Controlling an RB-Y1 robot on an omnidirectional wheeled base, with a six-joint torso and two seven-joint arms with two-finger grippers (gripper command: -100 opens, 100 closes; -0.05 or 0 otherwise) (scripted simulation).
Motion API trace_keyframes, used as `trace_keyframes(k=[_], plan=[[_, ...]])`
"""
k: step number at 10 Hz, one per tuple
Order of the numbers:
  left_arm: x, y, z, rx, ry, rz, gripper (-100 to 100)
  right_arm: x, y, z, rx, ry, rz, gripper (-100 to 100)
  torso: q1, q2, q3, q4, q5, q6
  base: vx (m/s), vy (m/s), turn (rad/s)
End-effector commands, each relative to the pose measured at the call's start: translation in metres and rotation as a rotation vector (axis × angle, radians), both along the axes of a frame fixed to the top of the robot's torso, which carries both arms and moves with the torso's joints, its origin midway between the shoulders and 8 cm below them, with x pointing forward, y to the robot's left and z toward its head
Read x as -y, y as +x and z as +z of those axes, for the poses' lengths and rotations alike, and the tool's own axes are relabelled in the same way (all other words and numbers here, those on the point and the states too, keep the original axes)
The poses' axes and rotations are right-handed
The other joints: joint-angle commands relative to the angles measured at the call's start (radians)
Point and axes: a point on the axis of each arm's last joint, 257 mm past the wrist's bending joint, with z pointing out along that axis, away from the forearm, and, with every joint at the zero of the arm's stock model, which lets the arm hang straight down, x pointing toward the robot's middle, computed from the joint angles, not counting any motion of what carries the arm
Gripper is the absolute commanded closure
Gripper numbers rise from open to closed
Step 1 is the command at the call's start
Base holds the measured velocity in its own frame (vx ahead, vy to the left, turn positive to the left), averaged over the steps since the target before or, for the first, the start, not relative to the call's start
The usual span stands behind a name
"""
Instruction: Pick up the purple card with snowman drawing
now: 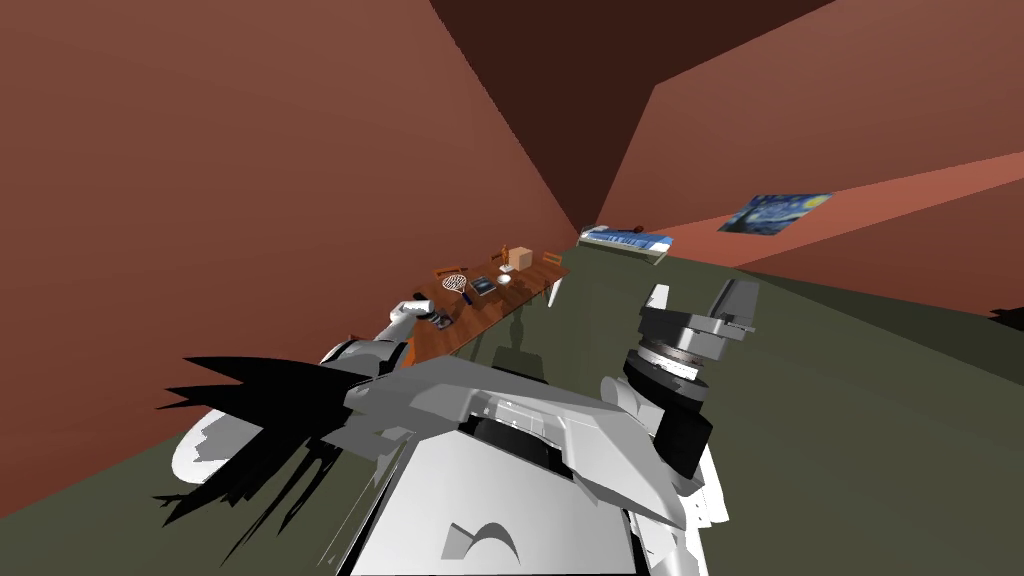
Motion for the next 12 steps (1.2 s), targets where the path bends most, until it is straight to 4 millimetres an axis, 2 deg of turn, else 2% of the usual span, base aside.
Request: trace_keyframes(k=[1,2,3,6,7,8,10,11,12], plan=[[0.005,0.012,0.001,0.000,0.000,0.001,-100,0.000,0.000,0.000,0.000,0.000,0.000,0,0.000,0.000,0.000,0.000,0.000,0.000,-0.109,0.043,-0.037],[0.008,0.021,0.004,0.006,-0.011,0.006,-100,0.000,0.000,0.000,0.000,0.000,0.000,0,0.000,0.001,0.001,0.000,0.000,0.000,-0.050,0.006,-0.002],[0.007,0.017,0.000,-0.003,-0.015,0.011,-100,0.000,0.000,0.000,0.000,0.000,0.000,0,-0.002,-0.001,0.000,0.000,0.000,0.000,-0.012,-0.009,0.007],[0.017,0.046,0.009,0.003,-0.002,-0.006,-100,0.000,0.000,0.000,0.000,0.000,0.000,0,-0.001,0.001,0.001,0.000,0.000,0.000,-0.087,0.022,-0.024],[0.018,0.041,0.004,-0.010,-0.011,0.004,-100,0.000,0.000,0.000,0.000,0.000,0.000,0,-0.001,-0.001,0.000,0.000,0.000,0.000,-0.016,0.005,0.004],[0.022,0.055,0.009,-0.016,0.023,-0.022,-100,0.000,0.000,0.000,0.000,0.000,0.000,0,-0.002,-0.003,-0.002,0.000,0.000,-0.001,-0.091,0.024,-0.042],[0.029,0.068,0.015,-0.008,0.004,-0.015,-100,0.000,0.000,0.000,0.000,0.000,0.000,0,-0.001,0.001,0.001,0.000,0.000,-0.001,-0.086,0.019,-0.016],[0.029,0.066,0.012,-0.016,-0.003,-0.009,-100,0.000,0.000,0.000,0.000,0.000,0.000,0,-0.001,-0.001,0.000,0.000,0.000,-0.001,-0.012,0.008,0.004],[0.033,0.077,0.017,-0.024,0.034,-0.036,-100,0.000,0.000,0.000,0.000,0.000,0.000,0,-0.002,-0.003,-0.002,0.000,0.000,-0.001,-0.101,0.015,-0.044]])
